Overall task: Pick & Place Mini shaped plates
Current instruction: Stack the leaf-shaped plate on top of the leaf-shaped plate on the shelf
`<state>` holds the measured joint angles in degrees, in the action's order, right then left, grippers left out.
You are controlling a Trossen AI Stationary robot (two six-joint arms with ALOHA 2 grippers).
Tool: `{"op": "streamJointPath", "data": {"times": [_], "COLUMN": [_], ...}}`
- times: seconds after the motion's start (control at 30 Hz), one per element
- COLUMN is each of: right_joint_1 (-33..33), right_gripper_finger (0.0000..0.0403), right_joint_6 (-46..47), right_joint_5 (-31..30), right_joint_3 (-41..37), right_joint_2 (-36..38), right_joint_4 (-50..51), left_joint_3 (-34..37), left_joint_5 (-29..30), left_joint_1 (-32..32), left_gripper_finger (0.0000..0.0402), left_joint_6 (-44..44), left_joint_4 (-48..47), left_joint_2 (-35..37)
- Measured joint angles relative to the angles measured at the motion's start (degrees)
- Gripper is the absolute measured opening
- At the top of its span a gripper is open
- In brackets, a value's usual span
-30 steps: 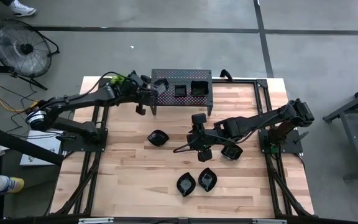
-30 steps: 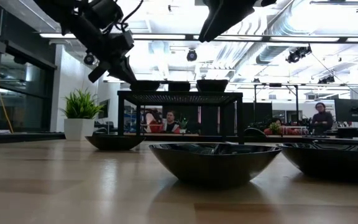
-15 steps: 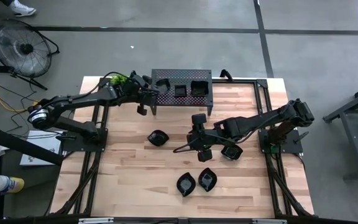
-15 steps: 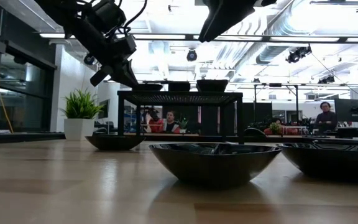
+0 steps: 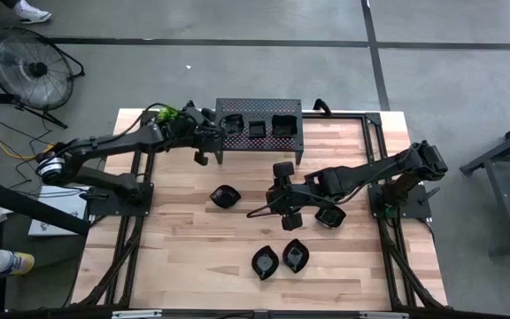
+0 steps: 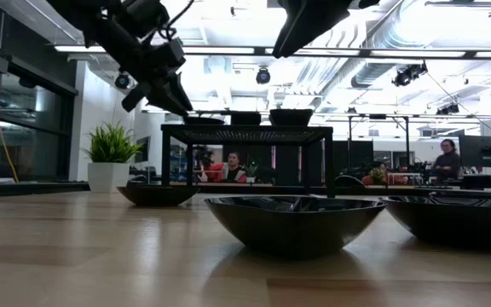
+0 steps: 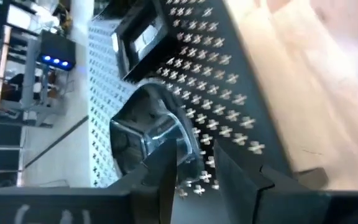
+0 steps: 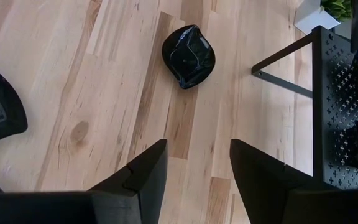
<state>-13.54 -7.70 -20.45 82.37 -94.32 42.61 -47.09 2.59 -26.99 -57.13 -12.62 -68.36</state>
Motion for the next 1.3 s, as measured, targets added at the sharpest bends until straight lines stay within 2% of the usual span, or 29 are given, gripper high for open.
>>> {"op": "streamJointPath", "data": {"times": [0.13,0.3,0.53,0.77,0.97,1.3], "right_joint_1": [0.0,0.0,0.0,0.0,0.0,0.0], "right_gripper_finger": [0.017,0.017,0.0169,0.017,0.0169,0.0169], "right_joint_6": [0.2,0.1,0.0,0.1,0.2,0.7], "right_joint_5": [0.0,0.3,0.7,2.0,2.5,4.3], "right_joint_3": [0.0,0.0,0.0,0.0,0.0,0.0], "right_joint_2": [0.0,0.0,0.0,0.0,0.0,0.0], "right_joint_4": [0.4,0.5,0.3,0.0,0.0,0.0], "left_joint_3": [0.0,0.0,0.0,0.0,0.0,0.0], "left_joint_5": [0.0,0.0,-2.0,0.5,8.7,11.6], "left_joint_1": [2.6,7.8,18.3,28.9,35.2,37.9], "left_gripper_finger": [0.0105,0.0105,0.0105,0.0105,0.0113,0.0211], "left_joint_6": [0.0,0.0,0.0,-1.6,-3.1,-3.0], "left_joint_4": [-4.3,-14.0,-26.5,-27.8,-27.4,-27.1], "left_joint_2": [3.9,8.9,10.1,6.7,0.9,-8.8]}}
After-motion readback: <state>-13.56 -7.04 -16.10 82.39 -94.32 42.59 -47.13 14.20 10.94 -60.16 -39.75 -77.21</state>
